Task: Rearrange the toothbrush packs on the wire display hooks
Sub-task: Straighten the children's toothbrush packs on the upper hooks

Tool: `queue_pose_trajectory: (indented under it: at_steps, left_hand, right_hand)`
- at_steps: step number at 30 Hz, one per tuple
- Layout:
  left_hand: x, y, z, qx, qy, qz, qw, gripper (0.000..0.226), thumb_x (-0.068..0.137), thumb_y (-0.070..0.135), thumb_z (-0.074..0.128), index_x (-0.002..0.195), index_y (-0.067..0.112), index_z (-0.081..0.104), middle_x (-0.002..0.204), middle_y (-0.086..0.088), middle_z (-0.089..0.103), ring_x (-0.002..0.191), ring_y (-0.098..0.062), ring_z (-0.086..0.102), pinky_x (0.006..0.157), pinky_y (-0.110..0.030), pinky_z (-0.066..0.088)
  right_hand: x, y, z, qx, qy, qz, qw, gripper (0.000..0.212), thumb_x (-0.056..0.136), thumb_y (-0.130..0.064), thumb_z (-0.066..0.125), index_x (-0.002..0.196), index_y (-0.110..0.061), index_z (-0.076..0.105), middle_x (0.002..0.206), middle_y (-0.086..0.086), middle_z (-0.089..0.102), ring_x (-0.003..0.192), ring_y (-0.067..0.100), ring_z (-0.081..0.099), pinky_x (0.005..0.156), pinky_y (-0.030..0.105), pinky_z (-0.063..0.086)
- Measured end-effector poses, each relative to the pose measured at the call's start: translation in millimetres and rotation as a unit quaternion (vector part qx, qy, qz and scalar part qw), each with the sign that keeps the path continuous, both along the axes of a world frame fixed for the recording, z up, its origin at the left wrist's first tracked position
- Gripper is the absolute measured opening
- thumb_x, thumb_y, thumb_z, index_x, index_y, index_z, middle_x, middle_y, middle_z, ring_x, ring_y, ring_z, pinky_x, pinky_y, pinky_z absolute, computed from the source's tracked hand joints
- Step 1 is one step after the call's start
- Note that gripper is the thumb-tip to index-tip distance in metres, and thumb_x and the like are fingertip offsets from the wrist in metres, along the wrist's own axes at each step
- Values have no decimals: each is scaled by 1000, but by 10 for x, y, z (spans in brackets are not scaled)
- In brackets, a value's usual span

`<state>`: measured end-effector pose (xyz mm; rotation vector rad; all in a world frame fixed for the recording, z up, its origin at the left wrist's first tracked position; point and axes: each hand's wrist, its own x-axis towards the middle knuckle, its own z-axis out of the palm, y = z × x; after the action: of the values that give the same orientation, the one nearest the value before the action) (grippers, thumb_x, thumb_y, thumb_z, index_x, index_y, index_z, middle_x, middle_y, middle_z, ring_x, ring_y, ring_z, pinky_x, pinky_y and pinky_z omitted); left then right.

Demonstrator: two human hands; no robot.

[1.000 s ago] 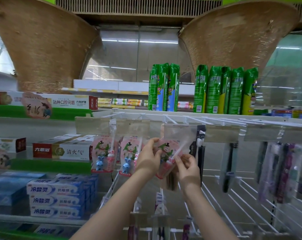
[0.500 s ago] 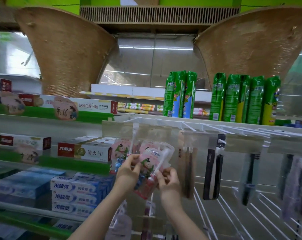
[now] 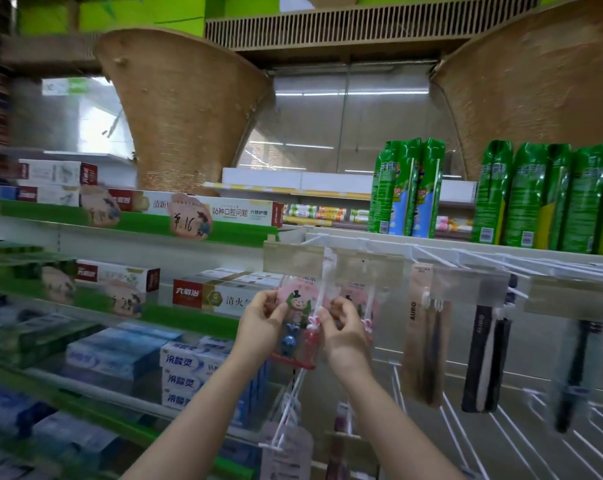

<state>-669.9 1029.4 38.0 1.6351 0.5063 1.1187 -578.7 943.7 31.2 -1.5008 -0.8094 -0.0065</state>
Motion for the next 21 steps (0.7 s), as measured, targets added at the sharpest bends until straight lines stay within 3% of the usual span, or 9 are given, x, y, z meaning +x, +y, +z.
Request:
queue_pose_trajectory:
  at_steps: [4, 10, 14, 17, 19, 21]
  left_hand:
    - [18, 33, -5, -5, 25, 1, 1000, 9, 95, 13, 51, 102, 16, 55, 95, -6, 66, 91, -24, 64, 84, -42, 55]
    - [18, 129, -80, -19, 31, 21, 999, 6, 94, 14, 52, 98, 18, 54, 96, -9, 66, 92, -26, 64, 86, -46, 54]
    - [26, 197, -170, -20, 30, 35, 999, 9, 94, 18, 53, 102, 15, 53, 98, -5, 63, 89, -19, 62, 82, -38, 55]
    - [84, 111, -265, 37, 29, 140, 989, 18, 91, 17, 58, 105, 12, 46, 99, -2, 54, 83, -12, 55, 70, -23, 48]
    - [141, -1, -343, 123, 3, 246, 961, 22, 89, 15, 61, 105, 10, 47, 99, -1, 49, 87, -14, 50, 73, -23, 42]
    - [236, -178, -391, 170, -51, 197, 964, 10, 90, 9, 57, 97, 13, 51, 95, 0, 52, 83, -15, 51, 72, -24, 44]
  right_hand:
    - [27, -6, 33, -9, -26, 11, 1000, 37, 96, -22, 52, 132, -12, 48, 127, 2, 57, 105, 10, 51, 88, 19, 37]
    - [40, 70, 0, -33, -62, 23, 997, 36, 96, -24, 51, 130, -12, 48, 112, -4, 55, 103, 9, 50, 85, 19, 39]
    - [45, 132, -51, -45, -68, 28, 996, 36, 97, -25, 50, 131, -13, 47, 113, -5, 56, 98, 7, 49, 85, 20, 40]
    - [72, 130, -97, -45, -81, 25, 995, 31, 96, -24, 51, 127, -16, 50, 107, -8, 58, 91, 3, 52, 77, 13, 41]
    - [97, 102, -160, -34, -93, 10, 995, 21, 95, -21, 54, 116, -20, 54, 96, -12, 59, 82, -1, 53, 70, 10, 42]
    - [157, 19, -258, 17, -97, -25, 995, 14, 92, -14, 58, 99, -26, 54, 87, -12, 59, 78, 3, 56, 72, 20, 47]
